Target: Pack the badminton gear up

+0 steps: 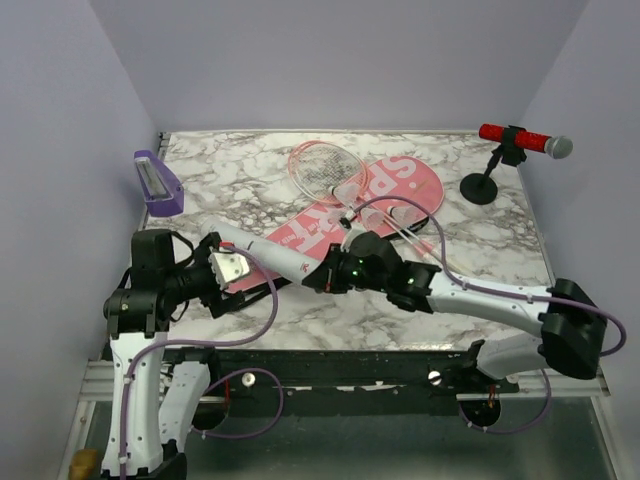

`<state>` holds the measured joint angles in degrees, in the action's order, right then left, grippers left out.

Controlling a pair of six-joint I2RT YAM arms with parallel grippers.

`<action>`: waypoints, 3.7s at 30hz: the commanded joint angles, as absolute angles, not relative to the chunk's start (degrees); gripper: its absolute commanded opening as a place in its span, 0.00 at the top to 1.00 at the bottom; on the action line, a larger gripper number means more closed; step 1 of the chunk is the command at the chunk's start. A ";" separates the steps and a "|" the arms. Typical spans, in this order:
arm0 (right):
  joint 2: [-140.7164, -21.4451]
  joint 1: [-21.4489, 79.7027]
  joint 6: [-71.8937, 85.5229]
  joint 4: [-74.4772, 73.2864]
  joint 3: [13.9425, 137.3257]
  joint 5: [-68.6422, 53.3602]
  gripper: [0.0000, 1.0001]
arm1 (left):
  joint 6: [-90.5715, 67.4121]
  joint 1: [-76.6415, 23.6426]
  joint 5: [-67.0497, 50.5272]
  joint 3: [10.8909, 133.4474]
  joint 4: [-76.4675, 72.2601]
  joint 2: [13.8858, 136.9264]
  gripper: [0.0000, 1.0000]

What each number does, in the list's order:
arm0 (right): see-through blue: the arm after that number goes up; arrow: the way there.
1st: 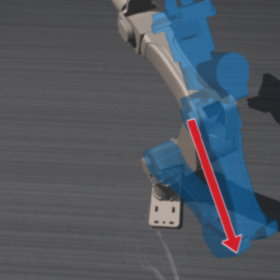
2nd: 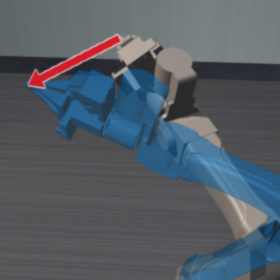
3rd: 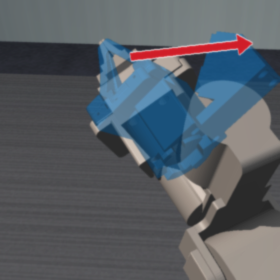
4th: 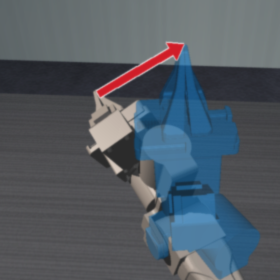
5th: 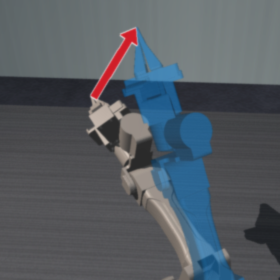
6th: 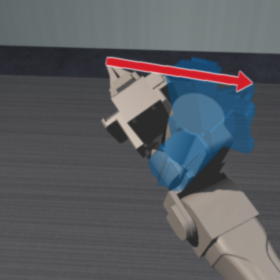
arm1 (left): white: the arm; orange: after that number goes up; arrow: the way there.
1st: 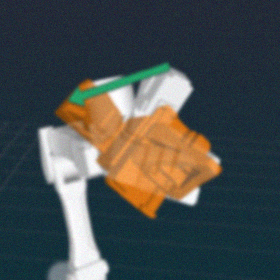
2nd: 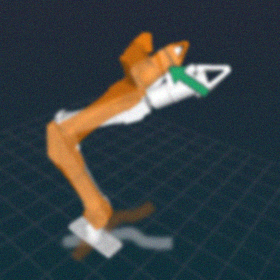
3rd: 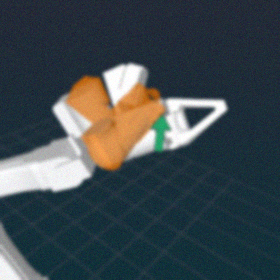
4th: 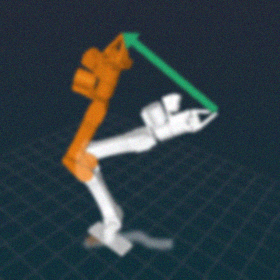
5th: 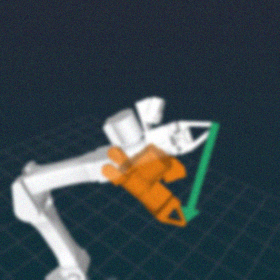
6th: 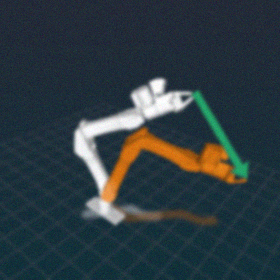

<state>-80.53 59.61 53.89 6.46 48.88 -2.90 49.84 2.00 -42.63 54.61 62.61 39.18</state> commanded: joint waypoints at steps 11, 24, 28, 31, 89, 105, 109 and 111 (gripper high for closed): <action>-59.07 59.77 45.79 -12.66 45.00 -13.70 1.00 | 77.56 -6.06 -56.34 52.66 69.55 45.36 0.01; -60.55 60.99 45.18 -9.05 45.52 -16.61 0.99 | 61.61 -19.68 -46.49 48.34 54.66 49.56 0.01; -62.22 61.96 43.34 -9.58 47.28 -17.66 0.99 | 62.75 -21.09 -45.89 47.73 56.16 50.45 0.01; -62.67 62.58 42.37 -9.58 47.90 -18.02 0.99 | 63.98 -22.23 -44.82 48.25 57.56 51.68 0.01; -55.18 59.78 38.14 -39.72 64.08 32.34 0.23 | 56.51 -27.60 -39.55 35.42 50.27 36.03 0.40; -77.08 26.29 36.83 -25.94 59.87 3.80 0.06 | 55.11 -27.69 -38.76 36.83 50.19 33.39 0.42; -75.50 23.91 36.04 -24.16 55.03 1.06 0.06 | 52.83 -27.69 -38.50 36.83 48.26 34.28 0.41; -75.06 22.33 36.30 -24.08 53.18 -2.17 0.06 | 51.25 -27.60 -38.23 36.65 47.03 34.54 0.41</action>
<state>-76.44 24.01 37.23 -25.76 56.60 5.15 54.54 -27.51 -38.96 35.14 51.03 34.09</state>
